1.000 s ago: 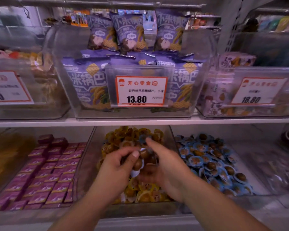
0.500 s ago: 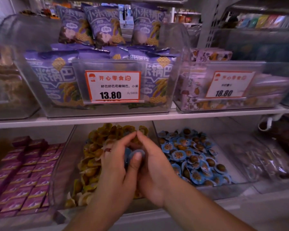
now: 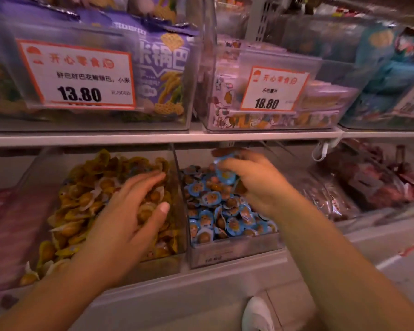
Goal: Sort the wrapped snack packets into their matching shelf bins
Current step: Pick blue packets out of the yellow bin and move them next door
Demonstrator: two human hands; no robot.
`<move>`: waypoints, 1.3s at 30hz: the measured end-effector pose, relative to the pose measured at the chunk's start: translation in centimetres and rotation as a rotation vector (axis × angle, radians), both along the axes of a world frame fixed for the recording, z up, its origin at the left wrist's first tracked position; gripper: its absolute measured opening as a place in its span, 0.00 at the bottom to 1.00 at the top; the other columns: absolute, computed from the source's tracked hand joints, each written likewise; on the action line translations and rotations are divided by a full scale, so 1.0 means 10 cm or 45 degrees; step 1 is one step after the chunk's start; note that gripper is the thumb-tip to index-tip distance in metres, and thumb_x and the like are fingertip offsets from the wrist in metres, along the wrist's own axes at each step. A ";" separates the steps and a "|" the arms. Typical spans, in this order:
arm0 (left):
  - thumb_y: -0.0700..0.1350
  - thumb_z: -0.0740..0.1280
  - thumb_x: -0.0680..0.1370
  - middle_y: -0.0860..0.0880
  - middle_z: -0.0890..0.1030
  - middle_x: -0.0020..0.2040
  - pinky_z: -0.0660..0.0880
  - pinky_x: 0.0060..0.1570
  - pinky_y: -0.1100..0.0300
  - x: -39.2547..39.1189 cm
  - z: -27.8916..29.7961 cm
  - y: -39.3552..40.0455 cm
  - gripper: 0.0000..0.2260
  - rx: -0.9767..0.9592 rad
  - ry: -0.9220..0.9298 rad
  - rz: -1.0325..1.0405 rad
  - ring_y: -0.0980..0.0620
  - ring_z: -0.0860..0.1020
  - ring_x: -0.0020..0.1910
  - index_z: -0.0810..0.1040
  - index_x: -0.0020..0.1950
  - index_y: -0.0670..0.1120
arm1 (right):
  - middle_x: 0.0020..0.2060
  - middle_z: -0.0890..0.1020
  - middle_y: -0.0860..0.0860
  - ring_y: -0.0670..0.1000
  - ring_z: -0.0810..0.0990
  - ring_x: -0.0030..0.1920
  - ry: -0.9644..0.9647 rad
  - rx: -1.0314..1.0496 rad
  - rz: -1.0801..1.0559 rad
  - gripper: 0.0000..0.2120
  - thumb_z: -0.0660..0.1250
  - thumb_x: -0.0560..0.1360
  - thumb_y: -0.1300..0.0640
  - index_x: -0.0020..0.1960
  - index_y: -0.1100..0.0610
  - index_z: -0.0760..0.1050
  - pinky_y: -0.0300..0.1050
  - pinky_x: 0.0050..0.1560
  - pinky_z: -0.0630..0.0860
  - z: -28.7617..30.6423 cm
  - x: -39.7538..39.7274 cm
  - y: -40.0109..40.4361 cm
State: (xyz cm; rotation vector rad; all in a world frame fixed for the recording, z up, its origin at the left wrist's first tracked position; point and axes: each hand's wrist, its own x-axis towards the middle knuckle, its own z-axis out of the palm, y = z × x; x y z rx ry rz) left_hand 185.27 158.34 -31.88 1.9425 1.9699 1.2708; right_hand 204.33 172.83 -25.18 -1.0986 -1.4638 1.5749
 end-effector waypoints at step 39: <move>0.42 0.64 0.75 0.50 0.78 0.64 0.75 0.59 0.46 -1.24 0.00 -0.83 0.14 -0.143 0.382 0.325 0.45 0.76 0.63 0.82 0.58 0.51 | 0.55 0.83 0.46 0.50 0.80 0.57 -1.227 1.057 0.706 0.23 0.75 0.66 0.42 0.61 0.42 0.78 0.43 0.53 0.76 -0.82 -1.89 -0.49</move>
